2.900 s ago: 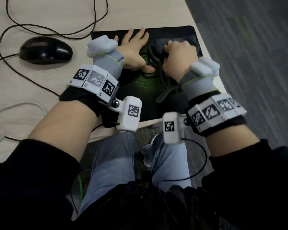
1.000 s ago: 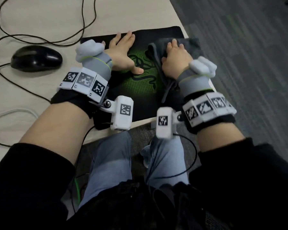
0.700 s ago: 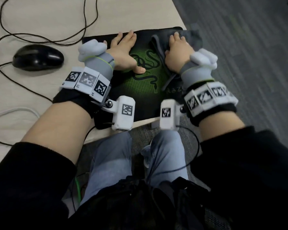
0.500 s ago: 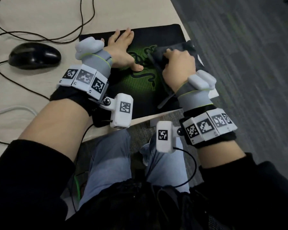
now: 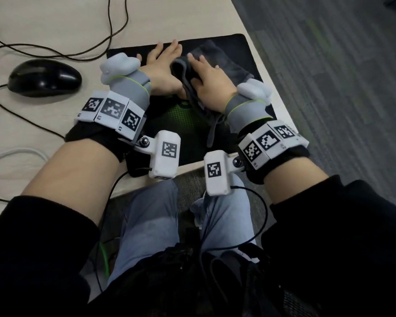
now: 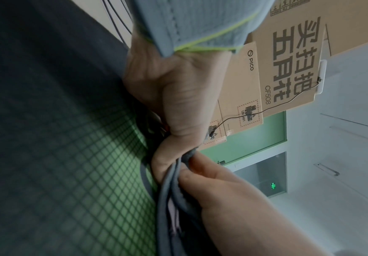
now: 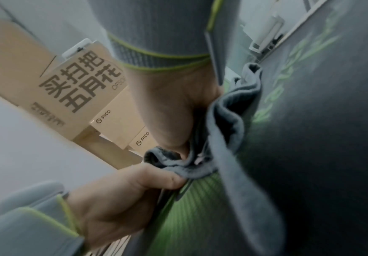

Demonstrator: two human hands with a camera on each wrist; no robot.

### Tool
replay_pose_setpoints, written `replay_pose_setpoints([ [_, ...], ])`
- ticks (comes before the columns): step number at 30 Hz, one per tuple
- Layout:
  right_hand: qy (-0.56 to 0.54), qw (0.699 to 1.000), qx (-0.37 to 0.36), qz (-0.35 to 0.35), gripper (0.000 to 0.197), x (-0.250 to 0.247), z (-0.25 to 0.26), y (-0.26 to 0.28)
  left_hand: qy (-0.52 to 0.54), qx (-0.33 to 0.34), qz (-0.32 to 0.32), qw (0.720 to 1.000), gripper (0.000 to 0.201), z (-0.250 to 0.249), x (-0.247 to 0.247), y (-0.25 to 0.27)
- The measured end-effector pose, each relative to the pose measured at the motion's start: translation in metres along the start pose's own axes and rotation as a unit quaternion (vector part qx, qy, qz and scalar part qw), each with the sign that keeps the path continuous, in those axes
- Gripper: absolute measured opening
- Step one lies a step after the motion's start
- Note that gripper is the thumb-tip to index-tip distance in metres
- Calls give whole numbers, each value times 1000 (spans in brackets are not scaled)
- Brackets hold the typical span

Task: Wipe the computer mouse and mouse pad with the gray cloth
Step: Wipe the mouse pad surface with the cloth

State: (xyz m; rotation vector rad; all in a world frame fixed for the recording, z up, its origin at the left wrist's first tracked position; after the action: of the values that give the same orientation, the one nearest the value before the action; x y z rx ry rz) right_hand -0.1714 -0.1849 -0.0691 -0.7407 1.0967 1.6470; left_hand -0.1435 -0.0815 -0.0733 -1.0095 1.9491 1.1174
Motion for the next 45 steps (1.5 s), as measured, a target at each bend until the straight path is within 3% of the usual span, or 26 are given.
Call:
replay_pose_setpoints([
  [3,6,1000,16,-22,54,-10,-14,-13,3,-6,-4,1000,104,-2,0,2],
  [6,-12,994,78,-76,52,-29,-36,-25,-22,0,6,1000,105,-3,0,1],
  [10,-46,987,131,-82,50,-43,-58,-31,-30,1,13,999,105,-3,1,0],
  [14,-106,990,75,-57,49,-27,-23,-31,-31,0,4,1000,103,-5,-1,2],
  [17,-94,995,33,-33,51,-13,-3,-30,-36,-10,3,999,101,-6,-2,3],
  [24,-59,985,127,-103,49,-44,-54,-33,-27,-5,12,1000,105,-2,0,0],
  [30,-54,985,125,-107,49,-44,-54,-24,-26,-10,13,1000,104,-4,1,-1],
  [38,-136,970,120,-159,47,-29,-67,35,-26,-20,16,999,101,-9,1,4],
  [43,-134,965,118,-191,38,-23,-60,62,-24,-53,-46,997,92,-16,-1,12],
  [45,-146,957,129,-215,35,-25,-62,71,-22,-25,-89,995,78,-26,4,19],
])
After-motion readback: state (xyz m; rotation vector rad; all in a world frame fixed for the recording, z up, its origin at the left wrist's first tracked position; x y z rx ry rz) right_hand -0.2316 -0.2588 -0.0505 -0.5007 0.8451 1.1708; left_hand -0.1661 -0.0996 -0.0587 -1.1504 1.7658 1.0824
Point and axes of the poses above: each hand's wrist, its own y-axis away from the middle knuckle, its own x-axis out of the palm, z = x × y, the point moved 6 cm from there along -y, towards the middle knuckle, and after that the axes turned 3 degrees about x, right-handed, at the moved point
